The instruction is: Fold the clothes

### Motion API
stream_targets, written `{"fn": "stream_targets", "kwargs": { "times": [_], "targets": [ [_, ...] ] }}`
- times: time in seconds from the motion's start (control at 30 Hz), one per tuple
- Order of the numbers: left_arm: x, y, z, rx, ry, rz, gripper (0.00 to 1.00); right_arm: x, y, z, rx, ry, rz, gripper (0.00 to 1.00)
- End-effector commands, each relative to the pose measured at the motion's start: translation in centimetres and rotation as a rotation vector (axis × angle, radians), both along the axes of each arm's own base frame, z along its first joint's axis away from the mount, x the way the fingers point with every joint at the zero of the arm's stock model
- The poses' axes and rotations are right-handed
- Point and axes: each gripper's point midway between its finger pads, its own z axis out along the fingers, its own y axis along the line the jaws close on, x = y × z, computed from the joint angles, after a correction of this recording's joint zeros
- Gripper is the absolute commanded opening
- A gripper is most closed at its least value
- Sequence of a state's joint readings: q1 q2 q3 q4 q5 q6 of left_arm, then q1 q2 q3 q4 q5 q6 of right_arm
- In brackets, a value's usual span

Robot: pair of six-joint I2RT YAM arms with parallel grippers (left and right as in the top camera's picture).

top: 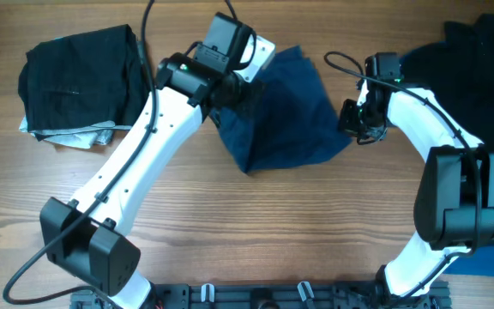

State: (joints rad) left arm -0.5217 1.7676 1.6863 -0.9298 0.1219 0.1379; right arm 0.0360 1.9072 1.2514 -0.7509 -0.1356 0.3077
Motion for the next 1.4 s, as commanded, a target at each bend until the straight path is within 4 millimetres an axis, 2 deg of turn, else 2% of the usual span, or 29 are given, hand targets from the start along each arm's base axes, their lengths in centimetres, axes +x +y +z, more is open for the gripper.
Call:
{"fn": "stream_targets", "kwargs": {
  "times": [0.0, 0.1, 0.2, 0.4, 0.6, 0.9, 1.13, 1.23, 1.37],
  "targets": [
    [-0.2, -1.8, 0.9, -0.033, -0.028, -0.054, 0.04, -0.4, 0.7, 0.2, 0.027, -0.002, 0.029, 0.04],
    [-0.2, -2.1, 0.6, -0.031, -0.025, -0.059, 0.04, -0.9, 0.1, -0.6, -0.005, 0.005, 0.023, 0.04],
    [-0.1, -2.1, 0.3, -0.026, -0.018, -0.059, 0.04, -1.6, -1.0, -2.6, -0.067, -0.001, 0.009, 0.04],
    [-0.4, -3.0, 0.4, -0.070, -0.004, -0.088, 0.04, -3.2, -1.1, -5.4, -0.060, 0.013, -0.032, 0.04],
    [0.4, -4.3, 0.5, -0.118, -0.023, -0.110, 0.04, -4.1, -0.4, -6.1, -0.020, 0.033, -0.035, 0.04],
    [0.2, -8.9, 1.2, -0.294, -0.017, -0.220, 0.04, -4.2, -0.1, -6.1, 0.000, 0.036, -0.032, 0.04],
    [-1.1, -12.1, -2.1, -0.273, 0.034, -0.281, 0.04, -4.2, -0.1, -6.1, 0.000, 0.037, -0.032, 0.04],
    [-0.5, -13.7, -3.9, -0.279, 0.027, -0.299, 0.04, -4.2, -0.1, -6.1, 0.000, 0.039, -0.033, 0.04],
    [0.7, -15.1, -4.8, -0.324, 0.015, -0.269, 0.04, -4.3, -0.1, -6.1, 0.001, 0.043, -0.039, 0.04]
  ]
}}
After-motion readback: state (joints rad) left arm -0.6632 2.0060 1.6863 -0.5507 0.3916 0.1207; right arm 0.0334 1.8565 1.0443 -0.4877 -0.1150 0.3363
